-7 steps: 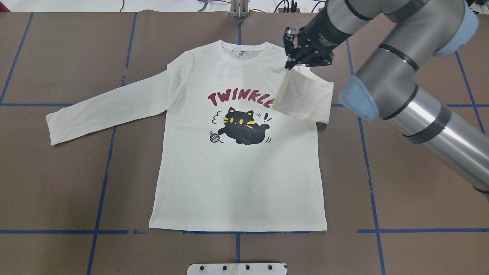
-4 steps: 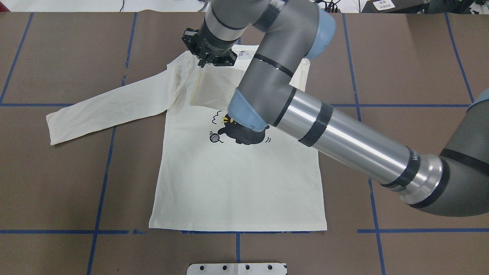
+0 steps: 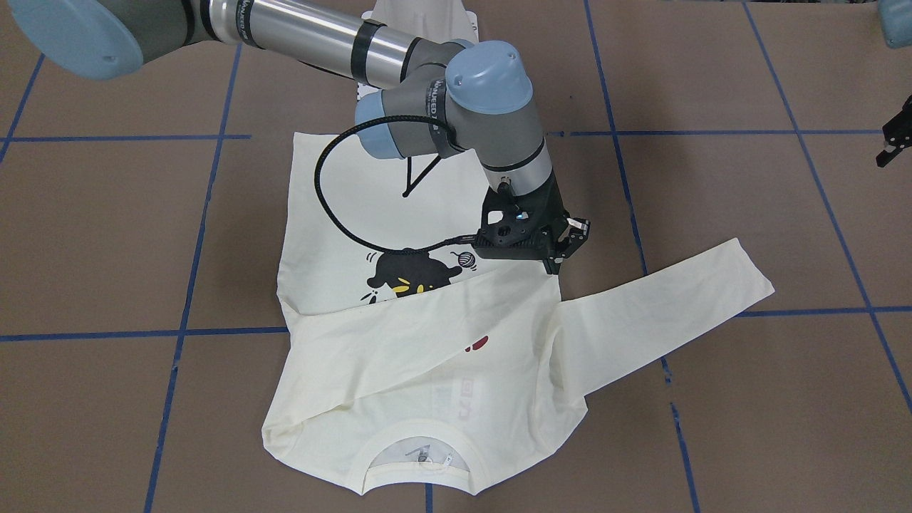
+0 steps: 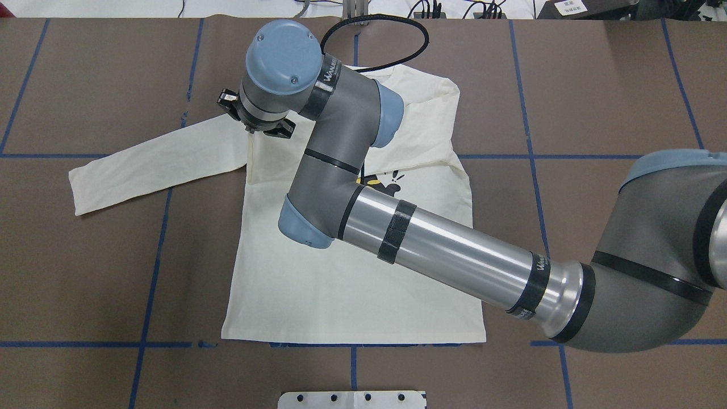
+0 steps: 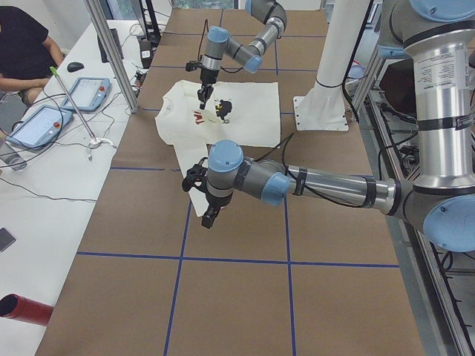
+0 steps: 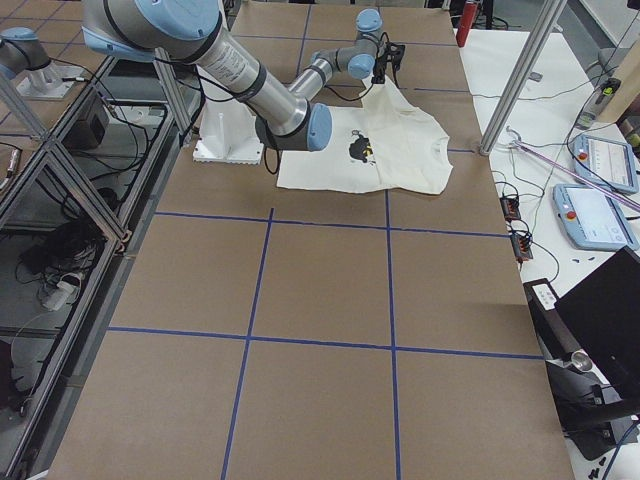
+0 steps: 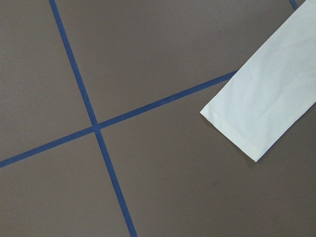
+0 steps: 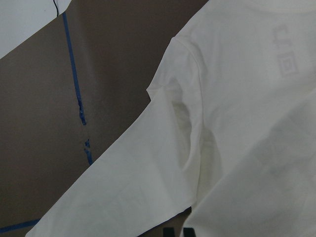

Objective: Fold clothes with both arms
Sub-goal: 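Grasp the sleeve cuff with the right gripper and fold it across the chest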

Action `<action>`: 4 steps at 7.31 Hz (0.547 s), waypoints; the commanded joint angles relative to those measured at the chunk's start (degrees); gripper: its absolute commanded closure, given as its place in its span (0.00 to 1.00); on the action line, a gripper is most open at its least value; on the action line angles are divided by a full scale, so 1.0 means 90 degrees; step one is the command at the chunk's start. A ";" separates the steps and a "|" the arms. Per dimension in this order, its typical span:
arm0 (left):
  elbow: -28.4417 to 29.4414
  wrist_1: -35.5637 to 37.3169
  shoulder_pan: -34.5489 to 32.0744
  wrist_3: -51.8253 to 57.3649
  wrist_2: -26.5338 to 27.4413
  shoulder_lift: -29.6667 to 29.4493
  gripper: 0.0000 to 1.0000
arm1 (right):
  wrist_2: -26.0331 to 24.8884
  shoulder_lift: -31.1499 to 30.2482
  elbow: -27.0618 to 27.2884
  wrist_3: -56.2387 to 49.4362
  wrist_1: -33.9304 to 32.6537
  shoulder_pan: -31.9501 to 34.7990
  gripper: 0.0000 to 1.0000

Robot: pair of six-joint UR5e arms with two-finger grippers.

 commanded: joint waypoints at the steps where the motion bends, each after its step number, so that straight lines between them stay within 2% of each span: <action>1: 0.0003 -0.0019 0.0048 -0.0298 -0.0303 -0.0015 0.00 | -0.0242 0.0194 -0.0330 0.0038 0.0048 -0.0141 0.10; 2: 0.0013 -0.0426 0.0310 -0.0929 -0.0402 -0.0044 0.00 | -0.0233 0.0214 -0.0282 0.0135 0.0048 -0.0142 0.07; 3: 0.0071 -0.0874 0.0709 -0.2096 -0.0325 -0.0054 0.00 | -0.0166 0.0107 0.0057 0.0349 0.0000 -0.0084 0.01; 4: 0.0168 -0.1237 0.1283 -0.3364 -0.0131 -0.0083 0.00 | 0.0309 -0.0706 0.0882 0.0341 -0.0078 0.0216 0.01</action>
